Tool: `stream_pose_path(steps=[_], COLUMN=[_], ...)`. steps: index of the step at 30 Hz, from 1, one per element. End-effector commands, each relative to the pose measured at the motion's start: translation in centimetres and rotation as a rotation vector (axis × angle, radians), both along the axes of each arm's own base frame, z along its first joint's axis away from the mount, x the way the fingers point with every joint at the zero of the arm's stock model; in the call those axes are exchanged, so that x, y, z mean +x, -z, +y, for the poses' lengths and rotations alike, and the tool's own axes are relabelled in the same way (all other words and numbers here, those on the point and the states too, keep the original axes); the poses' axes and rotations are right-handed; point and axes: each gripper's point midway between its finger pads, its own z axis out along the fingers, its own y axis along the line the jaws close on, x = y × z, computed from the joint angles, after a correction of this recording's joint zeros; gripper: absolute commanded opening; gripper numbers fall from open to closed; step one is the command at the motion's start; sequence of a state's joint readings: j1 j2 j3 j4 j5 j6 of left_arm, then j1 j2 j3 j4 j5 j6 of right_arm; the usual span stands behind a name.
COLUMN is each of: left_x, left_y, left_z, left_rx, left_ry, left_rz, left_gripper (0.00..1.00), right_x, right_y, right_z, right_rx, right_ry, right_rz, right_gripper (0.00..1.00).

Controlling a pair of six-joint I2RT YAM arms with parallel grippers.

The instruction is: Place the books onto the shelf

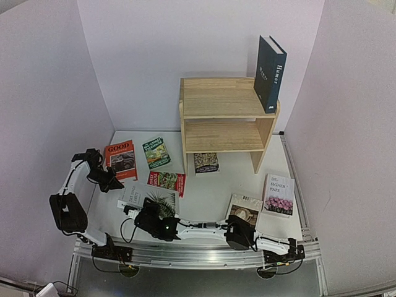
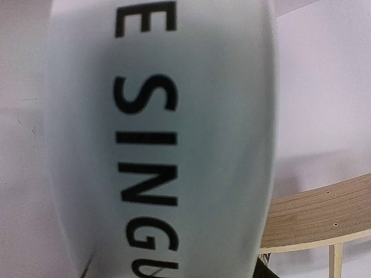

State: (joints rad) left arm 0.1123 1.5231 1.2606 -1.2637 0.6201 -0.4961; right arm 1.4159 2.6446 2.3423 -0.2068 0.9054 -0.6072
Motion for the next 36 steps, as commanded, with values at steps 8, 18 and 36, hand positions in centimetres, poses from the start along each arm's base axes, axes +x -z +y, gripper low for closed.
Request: stream_pose_path(steps=[8,18,36], left_x=[0.7,7.2,4.8], left_y=[-2.5,-16.0,-16.6], left_z=[-0.4,3.3,7.2], left_rx=[-0.023,0.235,0.633], left_ry=[-0.007,0.078,0.281], left_rz=[-0.097,-0.677,-0.828], left_gripper=[0.7,1.0,1.0], right_x=[1.7,0.1,4.7], right_y=[-6.2,-16.2,-51.3], right_z=[-1.6,-3.5,-24.5], right_rx=[0.199,0.598,1.111], right_ry=[0.085,-0.074,-0.212], right_rz=[0.057,0.452,0.029], right_gripper=[0.23,0.2,0.11])
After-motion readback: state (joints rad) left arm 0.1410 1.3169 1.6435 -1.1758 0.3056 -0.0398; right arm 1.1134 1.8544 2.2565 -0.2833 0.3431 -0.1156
